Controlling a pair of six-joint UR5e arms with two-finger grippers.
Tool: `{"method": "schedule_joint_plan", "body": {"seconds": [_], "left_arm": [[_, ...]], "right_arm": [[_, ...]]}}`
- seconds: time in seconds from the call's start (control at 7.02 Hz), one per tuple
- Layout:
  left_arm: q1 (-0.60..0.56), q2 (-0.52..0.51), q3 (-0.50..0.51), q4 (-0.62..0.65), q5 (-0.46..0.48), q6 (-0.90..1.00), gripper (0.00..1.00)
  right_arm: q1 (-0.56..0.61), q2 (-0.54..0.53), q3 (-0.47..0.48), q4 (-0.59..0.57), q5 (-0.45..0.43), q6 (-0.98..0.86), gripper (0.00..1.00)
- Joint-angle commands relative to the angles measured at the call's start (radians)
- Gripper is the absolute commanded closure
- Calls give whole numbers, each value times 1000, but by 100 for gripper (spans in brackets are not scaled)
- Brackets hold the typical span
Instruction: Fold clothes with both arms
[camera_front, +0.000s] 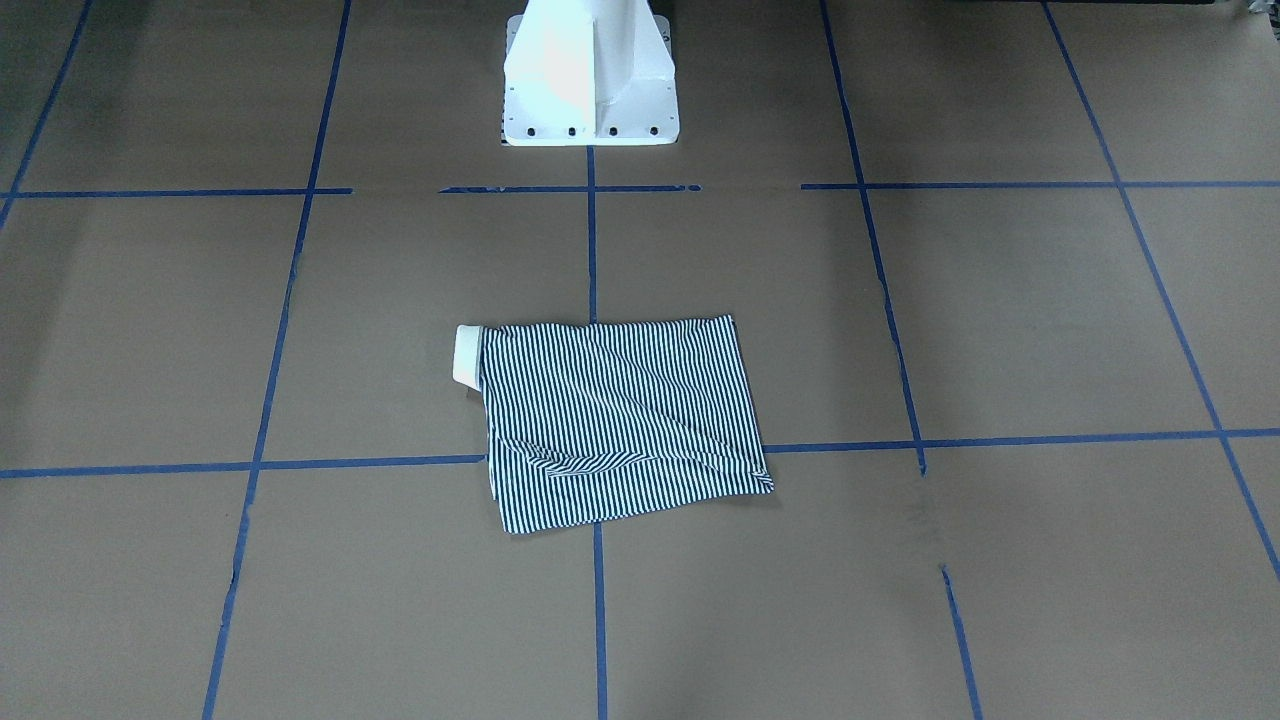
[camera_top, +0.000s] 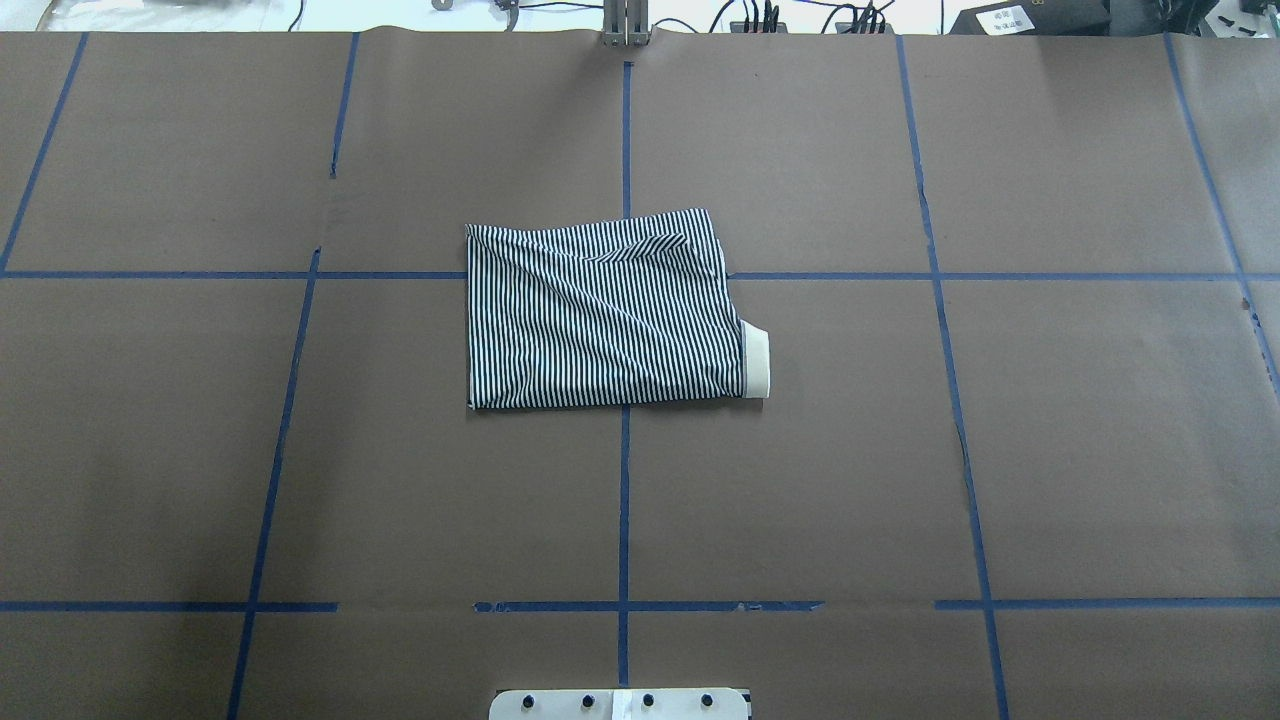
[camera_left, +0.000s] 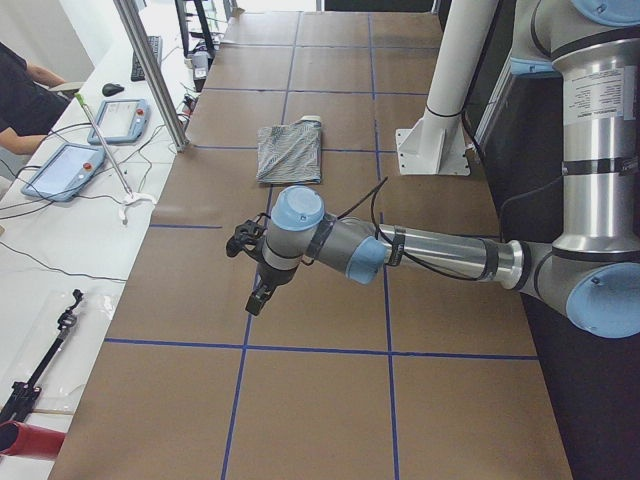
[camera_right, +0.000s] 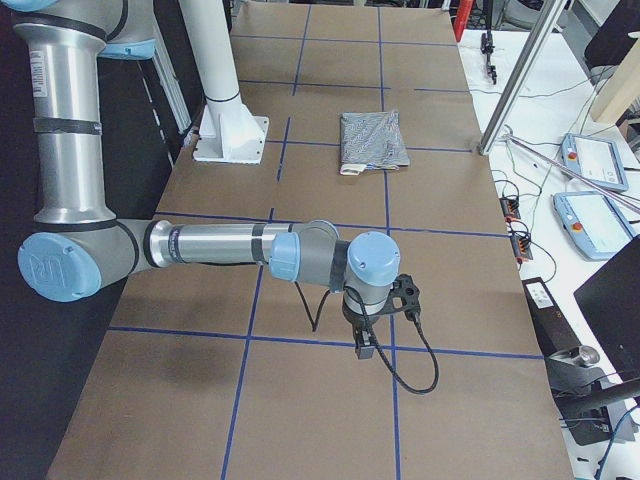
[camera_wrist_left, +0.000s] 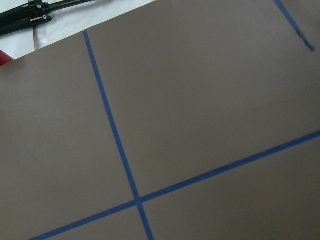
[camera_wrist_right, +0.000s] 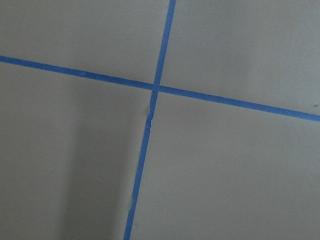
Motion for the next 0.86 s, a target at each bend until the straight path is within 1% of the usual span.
{"method": "schedule_joint_plan", "body": {"seconds": [0.0, 0.29, 0.57, 0.71], "left_arm": [[-9, -10, 54, -8, 49, 17, 0], [-6, -7, 97, 26, 41, 8, 0], [-3, -25, 99, 199, 23, 11, 0], [-3, -28, 96, 255, -6, 8, 0]], "right_arm": [[8, -8, 44, 6, -2, -13, 0], [7, -14, 32, -4, 8, 5, 0], [7, -20, -7, 3, 30, 34, 0], [1, -20, -12, 3, 27, 66, 0]]}}
